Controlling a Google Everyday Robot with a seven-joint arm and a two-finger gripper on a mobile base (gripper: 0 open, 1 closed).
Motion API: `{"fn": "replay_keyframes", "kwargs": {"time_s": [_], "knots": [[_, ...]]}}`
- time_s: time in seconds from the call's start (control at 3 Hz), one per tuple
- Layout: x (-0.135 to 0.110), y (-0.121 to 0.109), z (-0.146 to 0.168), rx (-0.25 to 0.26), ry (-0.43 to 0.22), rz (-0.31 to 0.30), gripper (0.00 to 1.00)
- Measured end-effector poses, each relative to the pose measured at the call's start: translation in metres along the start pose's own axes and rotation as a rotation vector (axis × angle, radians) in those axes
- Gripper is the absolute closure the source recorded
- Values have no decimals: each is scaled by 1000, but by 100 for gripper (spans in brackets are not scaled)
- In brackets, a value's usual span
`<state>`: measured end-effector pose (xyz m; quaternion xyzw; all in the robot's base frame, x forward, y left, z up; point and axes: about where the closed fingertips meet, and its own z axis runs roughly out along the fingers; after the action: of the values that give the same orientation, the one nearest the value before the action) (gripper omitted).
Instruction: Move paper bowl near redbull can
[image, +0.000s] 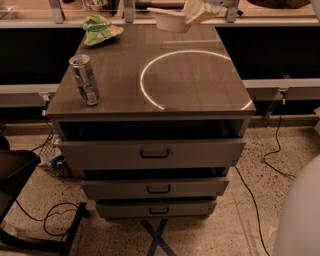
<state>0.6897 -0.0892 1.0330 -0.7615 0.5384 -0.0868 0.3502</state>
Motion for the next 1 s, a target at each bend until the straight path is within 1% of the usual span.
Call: {"fn": "replay_keyframes", "kwargs": {"time_s": [0.33,0.67,1.0], "knots": [[-25,23,12,-25,-28,5,100],[-50,60,31,-65,-66,17,100],[-67,96,53,-115,-80,18,100]]}}
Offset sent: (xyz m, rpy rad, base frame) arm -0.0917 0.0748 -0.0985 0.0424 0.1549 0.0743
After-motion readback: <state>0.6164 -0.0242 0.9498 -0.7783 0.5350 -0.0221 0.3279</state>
